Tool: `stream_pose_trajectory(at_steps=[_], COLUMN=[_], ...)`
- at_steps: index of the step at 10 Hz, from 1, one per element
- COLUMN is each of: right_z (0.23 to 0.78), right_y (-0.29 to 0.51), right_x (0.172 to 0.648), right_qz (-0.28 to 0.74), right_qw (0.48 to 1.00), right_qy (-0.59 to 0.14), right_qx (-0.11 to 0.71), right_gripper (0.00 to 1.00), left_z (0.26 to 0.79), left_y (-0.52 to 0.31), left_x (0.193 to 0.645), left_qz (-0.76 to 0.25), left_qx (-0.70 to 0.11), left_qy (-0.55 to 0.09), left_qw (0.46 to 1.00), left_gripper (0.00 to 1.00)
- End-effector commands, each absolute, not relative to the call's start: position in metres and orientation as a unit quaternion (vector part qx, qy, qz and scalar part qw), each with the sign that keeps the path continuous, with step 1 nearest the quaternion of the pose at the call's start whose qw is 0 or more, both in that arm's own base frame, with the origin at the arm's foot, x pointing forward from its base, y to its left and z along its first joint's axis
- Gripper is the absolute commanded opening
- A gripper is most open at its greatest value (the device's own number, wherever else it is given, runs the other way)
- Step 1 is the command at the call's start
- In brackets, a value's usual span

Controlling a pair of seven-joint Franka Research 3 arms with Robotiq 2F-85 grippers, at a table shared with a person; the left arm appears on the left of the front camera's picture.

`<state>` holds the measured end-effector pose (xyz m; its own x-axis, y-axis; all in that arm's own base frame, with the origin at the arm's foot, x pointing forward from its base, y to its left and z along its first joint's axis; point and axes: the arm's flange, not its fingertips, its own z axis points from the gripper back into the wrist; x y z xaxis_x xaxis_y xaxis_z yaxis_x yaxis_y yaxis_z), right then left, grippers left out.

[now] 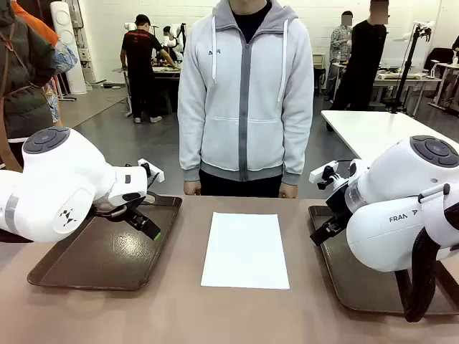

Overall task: Sort the A4 documents.
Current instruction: Receive the A4 Paper.

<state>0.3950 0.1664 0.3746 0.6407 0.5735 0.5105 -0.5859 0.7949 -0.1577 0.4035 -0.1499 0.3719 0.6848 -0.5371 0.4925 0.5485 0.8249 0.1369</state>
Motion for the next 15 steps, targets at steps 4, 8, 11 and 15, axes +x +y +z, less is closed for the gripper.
stream_pose_trajectory(at_steps=[4, 8, 11, 15], right_z=[0.3746, 0.3746, 0.3746, 0.3746], right_y=[0.1664, 0.1664, 0.1664, 0.1664], right_x=[0.395, 0.395, 0.395, 0.395], right_qz=[0.32, 0.32, 0.32, 0.32], right_qw=[0.906, 0.906, 0.906, 0.906], right_qy=[-0.278, -0.278, -0.278, -0.278], right_qx=[0.011, 0.011, 0.011, 0.011], right_gripper=[1.0, 1.0, 1.0, 1.0], left_z=[0.3718, 0.3718, 0.3718, 0.3718], left_y=[-0.15, -0.15, -0.15, -0.15], left_x=[0.4034, 0.4034, 0.4034, 0.4034], left_qz=[-0.296, -0.296, -0.296, -0.296], left_qx=[-0.011, -0.011, -0.011, -0.011], left_qy=[-0.265, -0.265, -0.265, -0.265], left_qw=[0.918, 0.918, 0.918, 0.918], left_gripper=[1.0, 1.0, 1.0, 1.0])
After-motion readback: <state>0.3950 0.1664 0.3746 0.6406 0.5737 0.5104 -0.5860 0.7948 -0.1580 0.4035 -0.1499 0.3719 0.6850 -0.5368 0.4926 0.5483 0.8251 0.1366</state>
